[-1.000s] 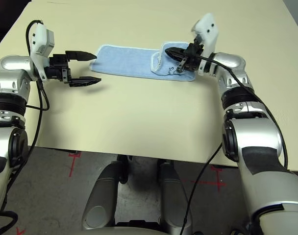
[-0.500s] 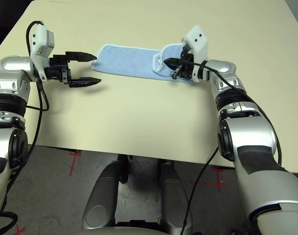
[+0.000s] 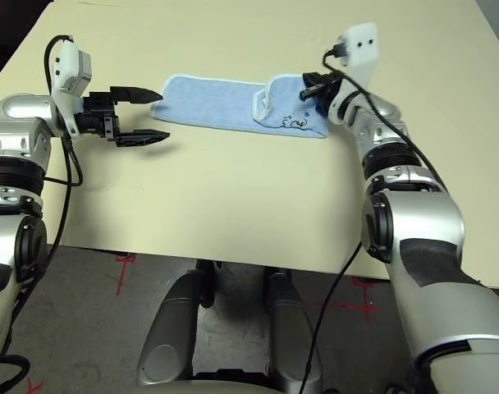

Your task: Fold the towel and set it aside.

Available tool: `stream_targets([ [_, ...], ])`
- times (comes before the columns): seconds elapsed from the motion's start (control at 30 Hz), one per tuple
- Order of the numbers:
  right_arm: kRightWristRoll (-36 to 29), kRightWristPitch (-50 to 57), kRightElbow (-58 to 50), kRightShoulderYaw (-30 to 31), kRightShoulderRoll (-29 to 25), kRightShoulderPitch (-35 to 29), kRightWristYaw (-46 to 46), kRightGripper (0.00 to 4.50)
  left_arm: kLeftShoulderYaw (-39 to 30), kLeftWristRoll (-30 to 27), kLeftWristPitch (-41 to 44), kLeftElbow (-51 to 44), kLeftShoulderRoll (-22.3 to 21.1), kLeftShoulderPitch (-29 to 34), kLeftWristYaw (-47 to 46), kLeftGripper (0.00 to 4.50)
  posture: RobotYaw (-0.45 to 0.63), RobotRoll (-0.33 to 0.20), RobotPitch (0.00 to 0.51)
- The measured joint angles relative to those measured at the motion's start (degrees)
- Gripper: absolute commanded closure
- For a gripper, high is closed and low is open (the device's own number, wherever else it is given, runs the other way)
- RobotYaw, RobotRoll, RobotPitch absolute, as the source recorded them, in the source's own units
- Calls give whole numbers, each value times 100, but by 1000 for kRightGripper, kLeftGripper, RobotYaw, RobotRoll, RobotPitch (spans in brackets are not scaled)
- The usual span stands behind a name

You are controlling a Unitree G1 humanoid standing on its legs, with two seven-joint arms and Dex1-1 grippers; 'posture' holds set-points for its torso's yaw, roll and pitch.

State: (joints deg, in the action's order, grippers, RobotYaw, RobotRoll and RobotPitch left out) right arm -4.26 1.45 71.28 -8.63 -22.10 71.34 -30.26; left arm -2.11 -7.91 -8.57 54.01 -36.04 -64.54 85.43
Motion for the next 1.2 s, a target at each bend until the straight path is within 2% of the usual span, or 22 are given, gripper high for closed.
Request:
stream_targets([
  [0.17, 47, 42, -1, 28, -6, 0, 59, 4465, -1, 0, 48, -127, -21, 35, 1, 0, 98, 0, 297],
  [0.3, -134, -65, -10, -158, -59, 0, -279, 4465, -1, -1, 73, -139, -24, 35, -2, 0, 94, 0, 292],
  [0.37, -422, -221, -96, -370, -156, -18, -901, 4465, -2, -3, 81, -144, -22, 38, -8, 0, 94, 0, 292],
  [0.5, -1034, -729, -810, -611, -654, -229, -3051, 4465, -10, -26, 97, -171, -16, 42, -46, 0, 81, 0, 290],
  [0.73, -1065, -1099, -1217, -268, -1292, -960, -5097, 4465, -14, -41, 144, -187, -21, 105, -134, 0, 75, 0, 292],
  [0.97, -966, -1445, -1153, -129, -1764, -1119, -5792, 4465, -11, -41, 212, -227, -24, 154, -211, 0, 79, 0, 298],
  [1.2, -734, -1857, -925, 62, -1796, -1260, -6032, 4465, -11, -49, 307, -389, -24, 214, -246, 0, 83, 0, 296],
])
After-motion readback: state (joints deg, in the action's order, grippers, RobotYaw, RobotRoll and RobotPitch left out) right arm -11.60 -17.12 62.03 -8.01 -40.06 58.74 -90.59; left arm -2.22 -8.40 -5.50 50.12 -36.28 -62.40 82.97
